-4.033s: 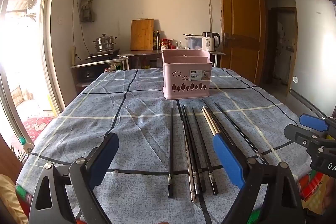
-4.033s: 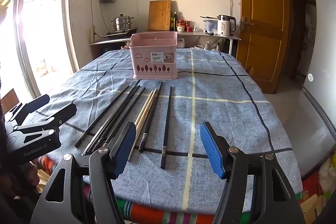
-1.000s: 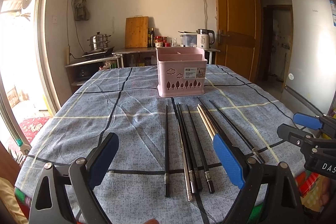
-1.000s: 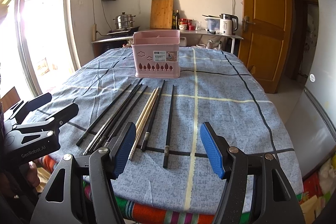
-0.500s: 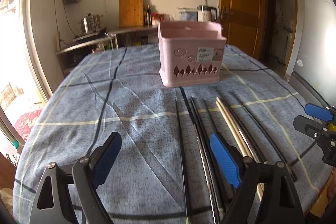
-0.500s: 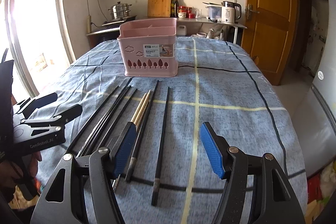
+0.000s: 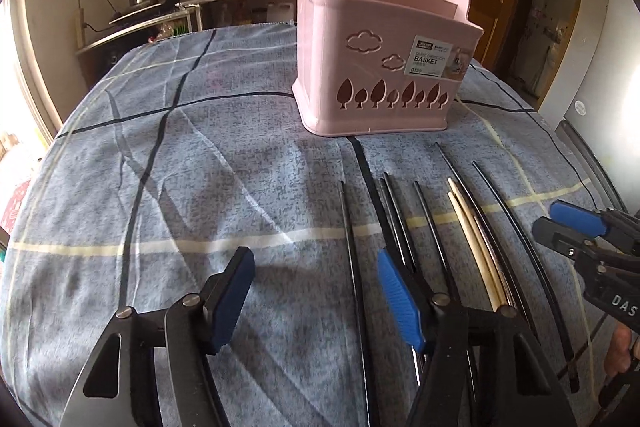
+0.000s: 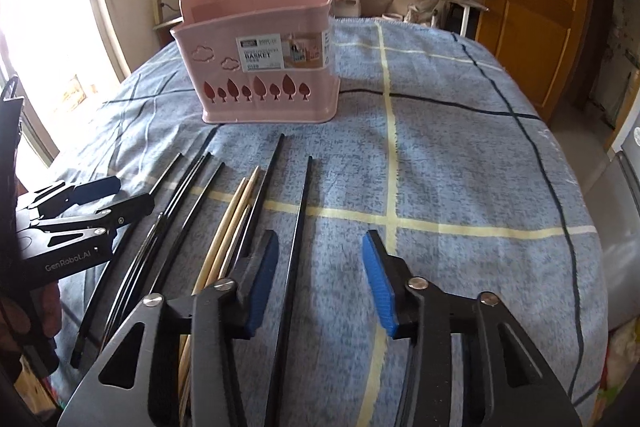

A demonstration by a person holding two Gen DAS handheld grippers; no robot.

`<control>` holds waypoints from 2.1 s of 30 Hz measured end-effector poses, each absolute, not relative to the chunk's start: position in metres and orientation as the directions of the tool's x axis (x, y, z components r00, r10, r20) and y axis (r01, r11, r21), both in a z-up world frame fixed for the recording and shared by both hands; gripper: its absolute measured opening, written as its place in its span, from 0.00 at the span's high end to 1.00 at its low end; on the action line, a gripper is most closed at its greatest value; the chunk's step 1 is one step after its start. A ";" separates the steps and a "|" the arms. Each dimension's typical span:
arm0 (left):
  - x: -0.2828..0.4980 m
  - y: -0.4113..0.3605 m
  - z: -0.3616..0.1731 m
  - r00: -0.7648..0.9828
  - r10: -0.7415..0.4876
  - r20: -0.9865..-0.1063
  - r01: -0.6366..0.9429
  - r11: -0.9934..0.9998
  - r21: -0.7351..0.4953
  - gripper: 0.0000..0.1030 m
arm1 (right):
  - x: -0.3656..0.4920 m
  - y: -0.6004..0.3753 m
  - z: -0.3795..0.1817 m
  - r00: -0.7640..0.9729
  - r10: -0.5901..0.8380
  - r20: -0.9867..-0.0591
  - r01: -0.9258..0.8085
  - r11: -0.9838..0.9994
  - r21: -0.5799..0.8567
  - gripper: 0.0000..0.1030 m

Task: Organize utensils
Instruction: 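Close the left tool on a black chopstick while the right tool grasps another black chopstick, then lift both held black chopsticks and carry them over the pink basket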

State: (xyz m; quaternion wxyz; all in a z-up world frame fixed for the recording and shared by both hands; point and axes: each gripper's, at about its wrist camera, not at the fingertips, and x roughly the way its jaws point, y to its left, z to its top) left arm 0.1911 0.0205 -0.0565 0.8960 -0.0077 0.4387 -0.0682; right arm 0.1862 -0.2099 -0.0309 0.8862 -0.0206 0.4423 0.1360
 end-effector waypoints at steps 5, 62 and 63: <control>0.203 0.015 -0.059 0.594 -0.106 -0.797 0.145 0.989 -0.023 0.48 | 0.206 -0.202 -0.040 0.531 0.225 -0.817 -0.278 0.957 0.083 0.70; 0.182 0.018 0.157 0.771 -0.254 -0.584 0.249 0.964 -0.091 0.96 | 0.194 -0.225 0.145 0.737 0.376 -0.561 -0.351 0.923 0.157 0.95; 0.185 0.017 0.161 0.773 -0.257 -0.580 0.252 0.963 -0.090 0.96 | 0.196 -0.224 0.148 0.739 0.381 -0.556 -0.355 0.921 0.158 0.95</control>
